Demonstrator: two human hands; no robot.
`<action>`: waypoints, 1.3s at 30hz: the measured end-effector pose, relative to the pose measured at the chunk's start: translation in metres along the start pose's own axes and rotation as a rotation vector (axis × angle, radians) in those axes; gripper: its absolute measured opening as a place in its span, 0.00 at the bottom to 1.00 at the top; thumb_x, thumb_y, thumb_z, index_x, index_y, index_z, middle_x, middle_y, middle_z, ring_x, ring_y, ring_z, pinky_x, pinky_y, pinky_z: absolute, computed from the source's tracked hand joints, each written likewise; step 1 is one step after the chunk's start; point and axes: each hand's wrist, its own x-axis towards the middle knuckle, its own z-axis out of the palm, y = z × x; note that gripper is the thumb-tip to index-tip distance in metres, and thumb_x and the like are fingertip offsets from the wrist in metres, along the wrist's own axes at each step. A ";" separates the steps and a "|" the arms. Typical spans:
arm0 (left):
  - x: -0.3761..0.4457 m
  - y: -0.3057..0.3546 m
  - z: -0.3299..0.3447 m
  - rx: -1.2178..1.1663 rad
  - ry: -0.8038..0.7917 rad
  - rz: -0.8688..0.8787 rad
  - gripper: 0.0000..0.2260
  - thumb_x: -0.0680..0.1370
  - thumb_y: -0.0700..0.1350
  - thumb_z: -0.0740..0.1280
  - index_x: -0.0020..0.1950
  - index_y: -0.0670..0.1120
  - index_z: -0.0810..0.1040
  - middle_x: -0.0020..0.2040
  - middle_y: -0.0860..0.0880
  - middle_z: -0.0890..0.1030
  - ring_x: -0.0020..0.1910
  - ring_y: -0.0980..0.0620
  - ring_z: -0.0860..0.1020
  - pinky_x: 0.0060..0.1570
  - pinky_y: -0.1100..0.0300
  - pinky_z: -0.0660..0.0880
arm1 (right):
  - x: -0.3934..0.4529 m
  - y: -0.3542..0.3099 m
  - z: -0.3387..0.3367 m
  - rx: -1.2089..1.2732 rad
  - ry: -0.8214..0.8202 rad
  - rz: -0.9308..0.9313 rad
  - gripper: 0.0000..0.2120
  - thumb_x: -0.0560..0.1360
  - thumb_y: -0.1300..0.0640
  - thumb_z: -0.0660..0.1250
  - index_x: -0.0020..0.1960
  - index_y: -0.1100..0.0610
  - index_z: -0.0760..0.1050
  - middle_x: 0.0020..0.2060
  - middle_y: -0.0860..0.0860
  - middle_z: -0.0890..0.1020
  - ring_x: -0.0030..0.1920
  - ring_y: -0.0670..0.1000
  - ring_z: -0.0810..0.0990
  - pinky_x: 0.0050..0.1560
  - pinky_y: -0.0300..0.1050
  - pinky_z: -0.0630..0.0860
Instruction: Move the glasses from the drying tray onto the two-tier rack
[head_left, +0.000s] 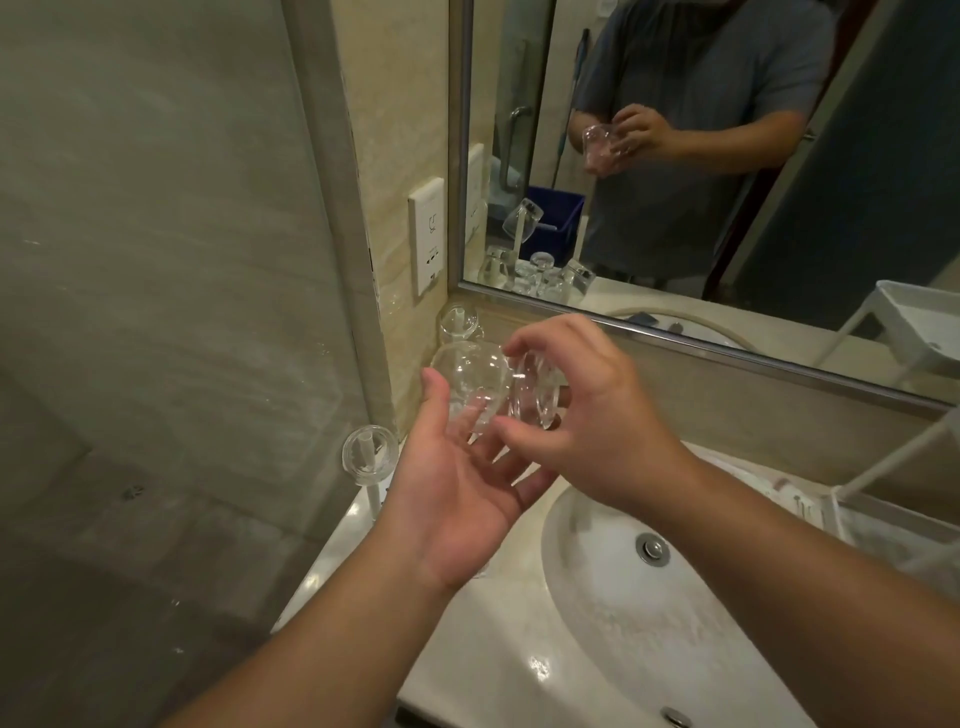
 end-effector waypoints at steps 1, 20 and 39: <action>0.000 -0.001 0.000 -0.006 0.009 0.022 0.33 0.71 0.67 0.68 0.68 0.46 0.74 0.63 0.40 0.81 0.58 0.39 0.82 0.48 0.43 0.81 | -0.002 0.001 0.001 -0.002 -0.012 0.011 0.23 0.66 0.54 0.78 0.58 0.47 0.74 0.52 0.41 0.71 0.55 0.37 0.72 0.53 0.28 0.68; 0.001 -0.007 -0.010 0.871 -0.004 0.586 0.34 0.63 0.53 0.79 0.67 0.66 0.73 0.57 0.61 0.80 0.60 0.58 0.80 0.52 0.57 0.80 | -0.033 0.006 0.014 0.106 -0.045 0.256 0.45 0.67 0.47 0.77 0.72 0.32 0.52 0.63 0.39 0.70 0.63 0.35 0.71 0.56 0.33 0.70; 0.035 -0.062 0.016 1.068 -0.341 0.448 0.35 0.64 0.50 0.77 0.67 0.71 0.71 0.64 0.55 0.76 0.64 0.62 0.76 0.52 0.64 0.78 | -0.079 0.039 -0.036 0.084 0.101 0.438 0.49 0.63 0.49 0.81 0.75 0.39 0.55 0.65 0.39 0.74 0.63 0.35 0.72 0.60 0.36 0.72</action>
